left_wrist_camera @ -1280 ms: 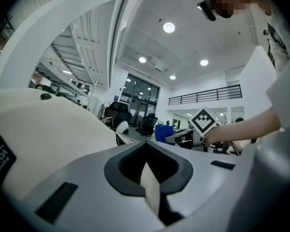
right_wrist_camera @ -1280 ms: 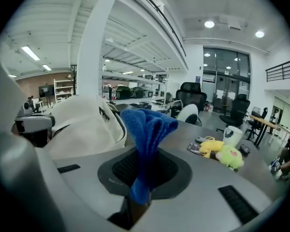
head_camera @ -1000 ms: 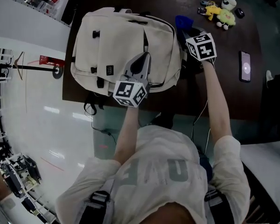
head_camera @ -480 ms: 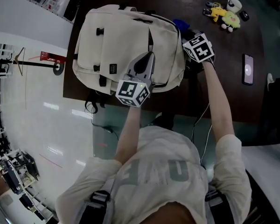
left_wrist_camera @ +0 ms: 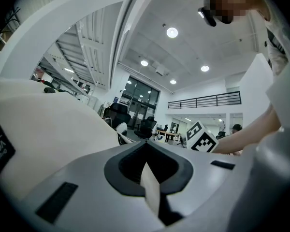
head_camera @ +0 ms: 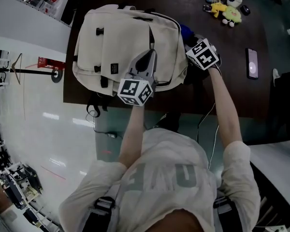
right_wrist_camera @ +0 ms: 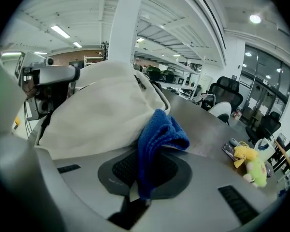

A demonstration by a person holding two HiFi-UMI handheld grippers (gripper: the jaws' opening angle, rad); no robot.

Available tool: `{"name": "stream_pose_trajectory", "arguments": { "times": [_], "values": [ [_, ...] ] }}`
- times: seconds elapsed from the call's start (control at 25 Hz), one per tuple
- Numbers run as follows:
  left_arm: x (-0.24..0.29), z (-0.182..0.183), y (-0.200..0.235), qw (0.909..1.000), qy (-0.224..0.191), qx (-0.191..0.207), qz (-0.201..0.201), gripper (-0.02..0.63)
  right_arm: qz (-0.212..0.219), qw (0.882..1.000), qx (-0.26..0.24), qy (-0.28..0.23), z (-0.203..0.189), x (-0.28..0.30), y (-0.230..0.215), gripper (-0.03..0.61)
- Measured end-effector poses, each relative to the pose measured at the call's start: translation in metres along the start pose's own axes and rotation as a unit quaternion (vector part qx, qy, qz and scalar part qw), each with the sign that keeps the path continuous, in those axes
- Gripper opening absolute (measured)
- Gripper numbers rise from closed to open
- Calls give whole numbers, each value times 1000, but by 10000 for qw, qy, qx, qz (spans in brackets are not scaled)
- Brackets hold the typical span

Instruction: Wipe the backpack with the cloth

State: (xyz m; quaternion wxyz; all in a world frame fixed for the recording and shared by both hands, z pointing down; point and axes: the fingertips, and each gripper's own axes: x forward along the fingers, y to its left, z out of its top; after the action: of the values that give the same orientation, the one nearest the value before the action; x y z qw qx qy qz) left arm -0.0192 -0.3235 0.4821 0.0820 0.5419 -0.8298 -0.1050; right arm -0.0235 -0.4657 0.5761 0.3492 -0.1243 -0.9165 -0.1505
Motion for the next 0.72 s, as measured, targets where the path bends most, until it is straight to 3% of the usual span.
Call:
{"name": "stream_pose_trajectory", "arguments": {
  "times": [0.16,0.72],
  "values": [
    [-6,0,-9,9999,34,77,-142,5,-89,9997,-200,146,-8,-13,18,41],
    [-57,13,-30,9988,-174,210,-404,5,-473,9985,-219,169,-20,-60,76,41]
  ]
}}
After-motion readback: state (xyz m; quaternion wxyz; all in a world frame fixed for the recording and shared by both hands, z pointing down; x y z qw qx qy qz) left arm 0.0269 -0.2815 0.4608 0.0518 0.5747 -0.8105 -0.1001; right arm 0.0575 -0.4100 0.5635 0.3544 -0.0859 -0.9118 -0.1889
